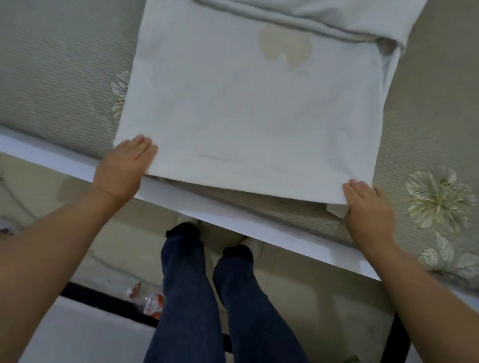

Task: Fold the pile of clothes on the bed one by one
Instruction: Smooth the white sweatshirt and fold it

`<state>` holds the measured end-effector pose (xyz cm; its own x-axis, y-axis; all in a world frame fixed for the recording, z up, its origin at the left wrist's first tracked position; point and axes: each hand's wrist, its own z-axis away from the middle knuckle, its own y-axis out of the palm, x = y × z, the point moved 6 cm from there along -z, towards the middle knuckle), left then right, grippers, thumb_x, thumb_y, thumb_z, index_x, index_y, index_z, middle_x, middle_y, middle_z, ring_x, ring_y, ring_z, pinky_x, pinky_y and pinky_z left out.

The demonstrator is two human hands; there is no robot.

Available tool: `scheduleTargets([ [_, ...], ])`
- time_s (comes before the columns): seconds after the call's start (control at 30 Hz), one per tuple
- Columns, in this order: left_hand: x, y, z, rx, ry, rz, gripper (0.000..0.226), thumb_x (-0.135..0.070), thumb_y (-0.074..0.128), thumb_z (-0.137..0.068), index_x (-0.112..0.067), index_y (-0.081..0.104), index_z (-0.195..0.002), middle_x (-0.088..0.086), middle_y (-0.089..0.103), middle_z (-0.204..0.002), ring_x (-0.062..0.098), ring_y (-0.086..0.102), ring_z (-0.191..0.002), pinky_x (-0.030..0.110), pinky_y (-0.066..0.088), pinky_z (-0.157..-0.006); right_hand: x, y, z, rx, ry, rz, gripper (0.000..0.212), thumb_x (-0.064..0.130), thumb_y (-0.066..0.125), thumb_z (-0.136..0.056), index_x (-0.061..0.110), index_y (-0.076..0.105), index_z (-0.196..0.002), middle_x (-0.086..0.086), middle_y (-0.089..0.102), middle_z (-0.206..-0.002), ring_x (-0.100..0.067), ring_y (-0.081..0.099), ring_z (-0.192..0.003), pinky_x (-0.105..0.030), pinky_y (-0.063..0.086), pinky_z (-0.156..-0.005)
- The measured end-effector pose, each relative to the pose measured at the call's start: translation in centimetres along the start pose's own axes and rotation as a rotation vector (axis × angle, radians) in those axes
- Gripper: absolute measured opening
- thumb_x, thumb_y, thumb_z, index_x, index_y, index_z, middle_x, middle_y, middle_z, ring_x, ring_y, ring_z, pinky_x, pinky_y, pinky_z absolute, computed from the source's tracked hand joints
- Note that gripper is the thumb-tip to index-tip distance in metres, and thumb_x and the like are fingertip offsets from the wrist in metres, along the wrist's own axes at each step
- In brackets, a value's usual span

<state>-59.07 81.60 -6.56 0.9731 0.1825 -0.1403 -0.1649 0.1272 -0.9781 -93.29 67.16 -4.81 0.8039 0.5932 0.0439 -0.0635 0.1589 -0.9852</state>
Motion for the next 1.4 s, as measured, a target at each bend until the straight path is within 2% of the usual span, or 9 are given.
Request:
scheduleTargets([
  [0.13, 0.4, -2.6, 1.0, 0.043, 0.090, -0.109, 0.048, 0.025, 0.041, -0.044, 0.023, 0.062, -0.087, 0.041, 0.062, -0.086, 0.058, 0.059, -0.073, 0.068, 0.042, -0.056, 1.0, 2.2, -0.5, 0.128, 0.141, -0.012, 0.042, 0.005, 0.040, -0.076, -0.012, 0.056, -0.111, -0.029, 0.056, -0.120, -0.044, 0.053, -0.111, -0.055, 0.040, -0.092],
  [0.23, 0.3, -2.6, 0.5, 0.054, -0.010, -0.036, 0.050, 0.032, 0.041, -0.053, 0.024, 0.058, -0.099, 0.043, 0.056, -0.103, 0.060, 0.054, -0.094, 0.066, 0.041, -0.082, 1.9, 4.8, -0.6, 0.376, 0.296, -0.041, 0.067, 0.020, 0.052, -0.087, 0.005, 0.019, -0.143, -0.014, 0.013, -0.153, -0.029, 0.012, -0.141, -0.044, 0.012, -0.112],
  [0.3, 1.5, -1.2, 0.3, 0.123, -0.122, 0.029, 0.052, 0.031, 0.038, -0.070, 0.018, 0.047, -0.120, 0.037, 0.042, -0.128, 0.048, 0.038, -0.125, 0.046, 0.025, -0.109, 1.8, 5.6, -0.9, 0.350, 0.352, -0.072, 0.067, 0.015, 0.048, -0.090, 0.008, 0.012, -0.145, -0.012, 0.006, -0.155, -0.028, 0.007, -0.142, -0.041, 0.009, -0.112],
  [0.5, 2.6, 0.8, 0.1, 0.438, -0.068, -0.161, 0.057, 0.010, 0.031, -0.089, -0.003, 0.017, -0.143, 0.012, 0.016, -0.153, 0.021, 0.015, -0.141, 0.028, 0.006, -0.113, -1.7, 5.2, -1.0, 0.200, 0.479, -0.164, 0.052, -0.003, 0.042, -0.089, -0.003, 0.028, -0.140, -0.024, 0.025, -0.148, -0.036, 0.025, -0.136, -0.047, 0.017, -0.109],
  [0.73, 1.6, -0.6, -1.7, 0.553, -0.023, -0.376, 0.039, 0.002, 0.037, -0.088, -0.009, 0.041, -0.125, 0.007, 0.046, -0.129, 0.022, 0.044, -0.118, 0.029, 0.034, -0.097, -3.2, 1.3, 0.7, 0.259, 0.174, 0.026, 0.051, -0.027, 0.055, -0.069, -0.024, 0.043, -0.118, -0.045, 0.044, -0.121, -0.058, 0.045, -0.113, -0.062, 0.038, -0.095],
  [0.87, 0.6, 0.0, -0.2, 0.640, -0.068, -0.346, 0.035, 0.001, 0.040, -0.088, -0.006, 0.044, -0.122, 0.011, 0.048, -0.126, 0.025, 0.046, -0.116, 0.032, 0.038, -0.096, -3.3, 0.8, 4.2, 0.504, 0.104, 0.240, 0.055, 0.000, 0.030, -0.095, -0.007, 0.003, -0.143, -0.023, 0.005, -0.152, -0.034, 0.007, -0.141, -0.041, 0.006, -0.115],
  [1.0, 0.3, 0.6, 3.1, 0.740, -0.151, -0.334, 0.037, -0.002, 0.038, -0.090, -0.008, 0.049, -0.125, 0.012, 0.050, -0.128, 0.024, 0.049, -0.118, 0.035, 0.040, -0.097, -2.0, 2.1, 6.7, 0.614, 0.066, 0.300, 0.050, 0.006, 0.020, -0.098, 0.002, 0.004, -0.145, -0.013, 0.004, -0.155, -0.027, 0.004, -0.143, -0.036, 0.003, -0.115],
  [1.2, 0.3, -3.7, 4.6, 0.541, -0.202, -0.263, 0.047, 0.003, 0.029, -0.092, -0.005, 0.029, -0.139, 0.014, 0.029, -0.146, 0.024, 0.027, -0.135, 0.032, 0.024, -0.106, -1.4, -0.4, 6.5, 0.592, 0.131, 0.286, 0.053, 0.002, 0.019, -0.096, -0.001, -0.004, -0.144, -0.016, -0.005, -0.154, -0.029, -0.005, -0.142, -0.037, -0.003, -0.115],
  [1.4, 0.5, -11.0, -0.8, 0.272, -0.278, -0.212, 0.053, 0.003, 0.024, -0.094, -0.005, 0.011, -0.144, 0.011, 0.011, -0.154, 0.024, 0.010, -0.141, 0.035, 0.011, -0.114, -3.5, -8.1, -0.5, 0.255, 0.284, 0.058, 0.051, -0.001, 0.026, -0.094, -0.005, 0.009, -0.143, -0.022, 0.010, -0.152, -0.031, 0.009, -0.141, -0.038, 0.001, -0.114],
])
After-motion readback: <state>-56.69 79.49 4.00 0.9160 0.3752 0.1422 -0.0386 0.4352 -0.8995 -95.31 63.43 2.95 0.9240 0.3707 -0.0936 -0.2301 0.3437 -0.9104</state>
